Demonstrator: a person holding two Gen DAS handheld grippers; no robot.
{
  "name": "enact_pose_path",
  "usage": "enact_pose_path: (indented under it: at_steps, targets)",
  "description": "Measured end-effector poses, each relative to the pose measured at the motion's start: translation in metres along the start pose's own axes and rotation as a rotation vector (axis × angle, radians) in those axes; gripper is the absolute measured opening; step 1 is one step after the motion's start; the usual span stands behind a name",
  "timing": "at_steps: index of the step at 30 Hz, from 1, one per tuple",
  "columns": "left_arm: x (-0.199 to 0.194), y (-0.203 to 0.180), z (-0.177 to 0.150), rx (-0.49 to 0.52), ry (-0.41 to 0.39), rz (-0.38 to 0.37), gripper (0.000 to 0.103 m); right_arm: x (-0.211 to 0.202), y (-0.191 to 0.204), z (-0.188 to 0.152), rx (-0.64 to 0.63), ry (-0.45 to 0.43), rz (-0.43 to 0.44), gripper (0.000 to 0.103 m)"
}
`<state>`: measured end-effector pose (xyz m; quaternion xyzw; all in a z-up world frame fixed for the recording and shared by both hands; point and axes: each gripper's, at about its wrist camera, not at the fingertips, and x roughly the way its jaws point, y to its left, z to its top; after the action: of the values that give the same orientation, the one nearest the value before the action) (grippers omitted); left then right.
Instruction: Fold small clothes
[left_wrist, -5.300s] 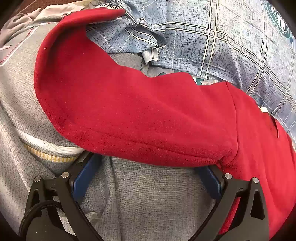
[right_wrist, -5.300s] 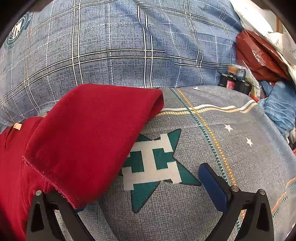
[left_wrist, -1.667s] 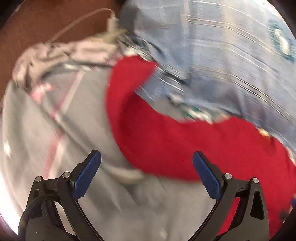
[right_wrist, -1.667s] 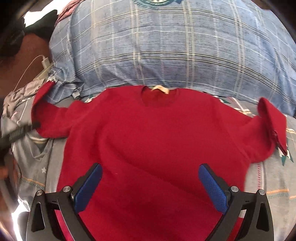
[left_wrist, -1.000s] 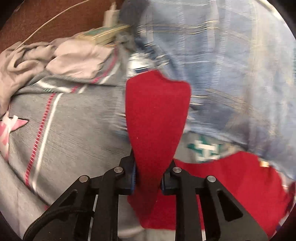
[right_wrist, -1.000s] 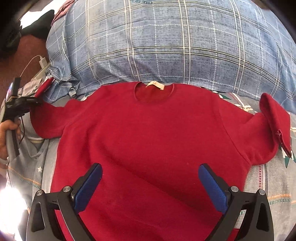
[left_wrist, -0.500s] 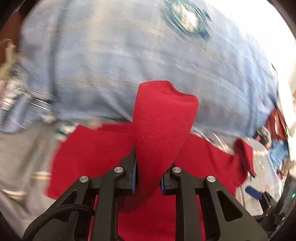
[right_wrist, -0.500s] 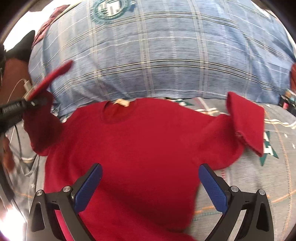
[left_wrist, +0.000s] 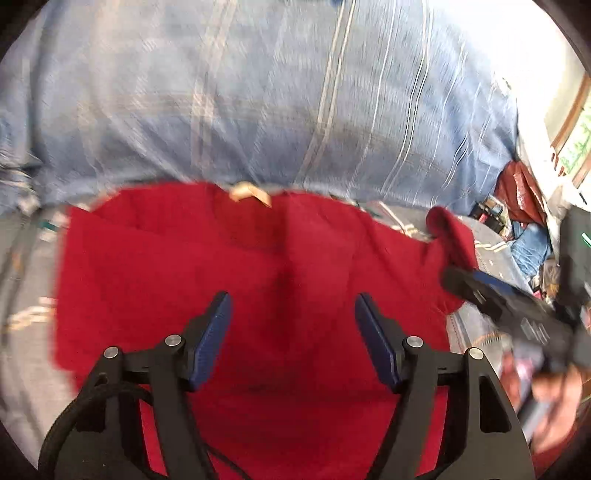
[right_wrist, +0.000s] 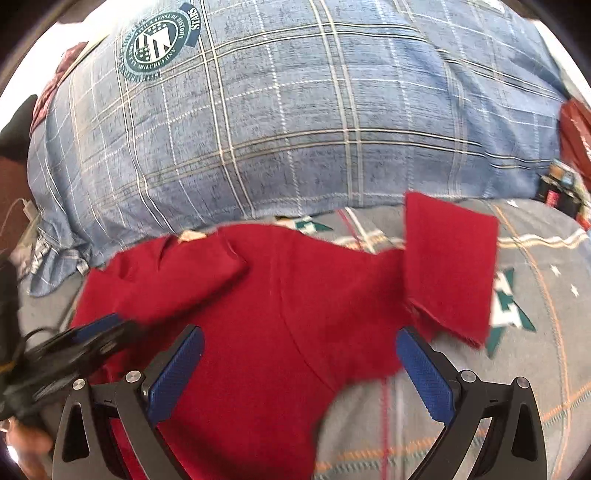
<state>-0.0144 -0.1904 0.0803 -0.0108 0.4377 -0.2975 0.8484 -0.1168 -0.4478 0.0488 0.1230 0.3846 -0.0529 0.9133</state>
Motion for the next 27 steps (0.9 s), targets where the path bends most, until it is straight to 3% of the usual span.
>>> enact_pose_path:
  at_steps: [6, 9, 12, 15, 18, 19, 21, 23, 25, 27]
  targets:
    - [-0.044, 0.050, -0.025, -0.075, -0.122, 0.307, 0.069, 0.039, 0.033, 0.023, 0.000, 0.034, 0.071, 0.103]
    - [-0.038, 0.076, -0.033, -0.112, -0.119, 0.407, 0.069, 0.054, 0.057, 0.033, 0.009, 0.034, 0.077, 0.103]
    - [-0.024, 0.091, -0.040, -0.143, -0.092, 0.402, 0.069, 0.073, 0.091, 0.045, -0.088, 0.066, 0.021, 0.101]
    - [-0.017, 0.098, -0.047, -0.146, -0.056, 0.417, 0.069, 0.079, 0.096, 0.046, -0.146, 0.000, -0.143, 0.100]
    - [-0.013, 0.101, -0.043, -0.159, -0.055, 0.411, 0.069, 0.082, 0.074, 0.045, -0.082, 0.021, -0.117, 0.100]
    - [-0.013, 0.101, -0.043, -0.163, -0.057, 0.411, 0.069, 0.086, 0.064, 0.042, -0.039, 0.041, -0.106, 0.096]
    - [-0.010, 0.101, -0.041, -0.167, -0.060, 0.415, 0.069, 0.095, 0.050, 0.037, 0.030, 0.082, -0.045, 0.078]
    - [-0.006, 0.102, -0.041, -0.165, -0.058, 0.422, 0.069, 0.106, 0.045, 0.035, 0.069, 0.113, -0.001, 0.074]
    - [-0.004, 0.103, -0.042, -0.166, -0.056, 0.430, 0.069, 0.109, 0.049, 0.037, 0.047, 0.073, -0.022, 0.069]
    - [-0.004, 0.105, -0.042, -0.170, -0.058, 0.431, 0.069, 0.113, 0.057, 0.040, -0.024, 0.047, -0.072, 0.039]
